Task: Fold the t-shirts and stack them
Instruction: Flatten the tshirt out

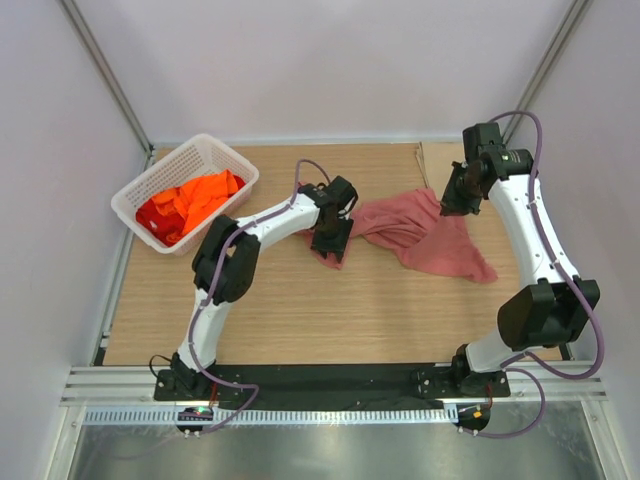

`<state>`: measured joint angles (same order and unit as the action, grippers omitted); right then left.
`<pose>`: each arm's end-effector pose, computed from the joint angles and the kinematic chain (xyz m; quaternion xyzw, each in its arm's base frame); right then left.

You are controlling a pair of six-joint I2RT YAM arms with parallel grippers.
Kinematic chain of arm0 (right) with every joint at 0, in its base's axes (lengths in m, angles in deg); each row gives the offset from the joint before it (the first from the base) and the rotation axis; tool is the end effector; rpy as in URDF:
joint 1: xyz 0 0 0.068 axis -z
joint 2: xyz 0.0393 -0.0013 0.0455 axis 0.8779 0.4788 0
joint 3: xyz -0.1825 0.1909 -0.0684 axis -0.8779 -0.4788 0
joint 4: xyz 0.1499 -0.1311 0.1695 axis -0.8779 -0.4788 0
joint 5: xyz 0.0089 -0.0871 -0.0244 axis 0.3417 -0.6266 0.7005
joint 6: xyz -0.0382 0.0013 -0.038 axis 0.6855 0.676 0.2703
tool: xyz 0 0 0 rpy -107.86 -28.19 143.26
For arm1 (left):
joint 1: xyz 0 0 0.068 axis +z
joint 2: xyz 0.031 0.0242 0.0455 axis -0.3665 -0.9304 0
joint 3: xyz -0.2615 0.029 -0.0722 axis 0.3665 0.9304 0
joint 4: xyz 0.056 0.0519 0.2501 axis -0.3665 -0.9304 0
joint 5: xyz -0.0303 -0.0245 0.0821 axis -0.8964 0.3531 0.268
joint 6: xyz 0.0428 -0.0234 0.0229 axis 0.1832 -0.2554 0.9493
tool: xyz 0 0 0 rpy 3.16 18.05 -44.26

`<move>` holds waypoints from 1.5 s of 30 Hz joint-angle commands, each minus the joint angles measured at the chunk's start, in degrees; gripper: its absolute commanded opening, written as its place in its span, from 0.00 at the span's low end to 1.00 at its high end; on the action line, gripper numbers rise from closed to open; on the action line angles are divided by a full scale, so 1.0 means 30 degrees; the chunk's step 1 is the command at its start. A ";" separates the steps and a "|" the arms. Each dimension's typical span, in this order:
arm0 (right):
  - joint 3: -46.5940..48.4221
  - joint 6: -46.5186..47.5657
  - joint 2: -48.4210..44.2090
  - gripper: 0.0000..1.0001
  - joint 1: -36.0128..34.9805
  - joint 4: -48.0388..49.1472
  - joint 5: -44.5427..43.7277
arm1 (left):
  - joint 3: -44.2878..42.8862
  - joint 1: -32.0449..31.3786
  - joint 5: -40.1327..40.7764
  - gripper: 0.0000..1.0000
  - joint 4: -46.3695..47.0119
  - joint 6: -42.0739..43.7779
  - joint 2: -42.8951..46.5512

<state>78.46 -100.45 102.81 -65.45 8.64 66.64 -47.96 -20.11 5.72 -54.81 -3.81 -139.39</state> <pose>0.3019 0.0208 0.3587 0.1733 0.9530 0.0519 0.2430 0.3341 -0.3002 0.1904 0.1419 0.9765 -0.1171 0.1121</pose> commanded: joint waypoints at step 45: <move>-0.0712 0.0569 -0.1548 0.02 -0.0084 0.0423 0.0690 | -0.2643 -0.2333 0.2860 0.34 -0.0640 0.0727 -0.2653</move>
<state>76.53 -99.75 100.80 -65.45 9.21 68.54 -54.36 -27.19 13.43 -57.45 -2.46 -146.30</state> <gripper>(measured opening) 0.033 0.362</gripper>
